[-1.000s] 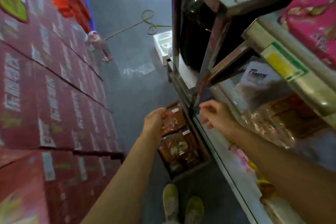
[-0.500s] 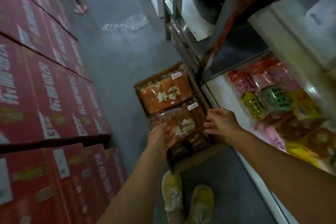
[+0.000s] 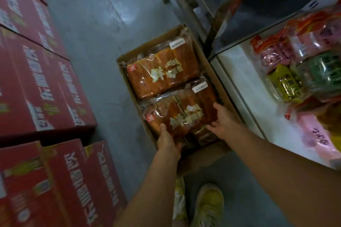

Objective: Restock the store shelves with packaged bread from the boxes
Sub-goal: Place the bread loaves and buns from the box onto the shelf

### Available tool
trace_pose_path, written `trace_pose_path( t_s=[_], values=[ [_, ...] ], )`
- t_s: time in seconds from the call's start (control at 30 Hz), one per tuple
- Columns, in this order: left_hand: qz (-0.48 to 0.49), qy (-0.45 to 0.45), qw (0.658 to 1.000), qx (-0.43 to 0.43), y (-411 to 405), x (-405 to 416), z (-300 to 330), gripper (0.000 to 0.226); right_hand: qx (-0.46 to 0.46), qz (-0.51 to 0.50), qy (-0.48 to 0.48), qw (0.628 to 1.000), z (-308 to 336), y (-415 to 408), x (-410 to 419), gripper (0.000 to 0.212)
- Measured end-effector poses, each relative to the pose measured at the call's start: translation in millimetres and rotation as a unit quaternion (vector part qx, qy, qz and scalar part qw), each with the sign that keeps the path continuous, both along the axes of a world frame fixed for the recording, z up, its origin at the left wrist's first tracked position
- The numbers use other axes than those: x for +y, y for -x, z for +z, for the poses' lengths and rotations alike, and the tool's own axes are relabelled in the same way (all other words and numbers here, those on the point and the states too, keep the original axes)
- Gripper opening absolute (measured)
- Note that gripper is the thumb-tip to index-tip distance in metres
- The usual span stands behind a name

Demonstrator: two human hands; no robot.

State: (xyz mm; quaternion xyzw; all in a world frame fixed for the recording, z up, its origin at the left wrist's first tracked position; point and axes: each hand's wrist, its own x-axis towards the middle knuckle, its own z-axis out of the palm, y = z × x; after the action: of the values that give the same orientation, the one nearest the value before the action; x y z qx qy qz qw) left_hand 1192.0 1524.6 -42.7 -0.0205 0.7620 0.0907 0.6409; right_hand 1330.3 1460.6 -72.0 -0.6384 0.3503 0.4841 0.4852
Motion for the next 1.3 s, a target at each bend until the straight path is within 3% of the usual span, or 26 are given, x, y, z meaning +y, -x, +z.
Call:
trace_pose_path(
  t_s=[0.23,0.5,0.7,0.8,0.9,1.07,1.3],
  values=[
    [0.185,-0.019,0.982,-0.016,-5.2,-8.9,-18.8,0.088,-0.022,-0.055,-0.032,0.998,-14.3,-0.5,-12.2,0.052],
    [0.219,-0.039,0.974,-0.049,-7.6,-7.6,-10.8,0.083,-0.027,-0.022,-0.024,0.999,-6.4,-1.3,2.0,0.047],
    [0.248,-0.092,0.956,-0.130,-8.6,-2.6,-19.3,0.088,-0.010,-0.029,-0.092,0.995,-16.7,-3.5,1.3,0.077],
    [0.233,-0.091,0.961,-0.115,-10.5,-2.2,-23.4,0.093,-0.027,-0.044,-0.127,0.991,-20.0,-3.2,2.7,0.078],
    [0.198,-0.073,0.973,-0.095,-11.9,2.8,-25.5,0.093,-0.037,-0.002,-0.112,0.993,-24.8,0.6,7.0,0.093],
    [0.188,-0.072,0.970,-0.136,-7.8,8.0,-22.9,0.069,-0.042,0.007,-0.092,0.995,-19.6,1.4,8.0,0.075],
    [0.195,-0.114,0.961,-0.158,1.5,1.9,12.2,0.068,-0.058,-0.034,-0.092,0.993,24.4,16.2,3.1,0.067]
  ],
)
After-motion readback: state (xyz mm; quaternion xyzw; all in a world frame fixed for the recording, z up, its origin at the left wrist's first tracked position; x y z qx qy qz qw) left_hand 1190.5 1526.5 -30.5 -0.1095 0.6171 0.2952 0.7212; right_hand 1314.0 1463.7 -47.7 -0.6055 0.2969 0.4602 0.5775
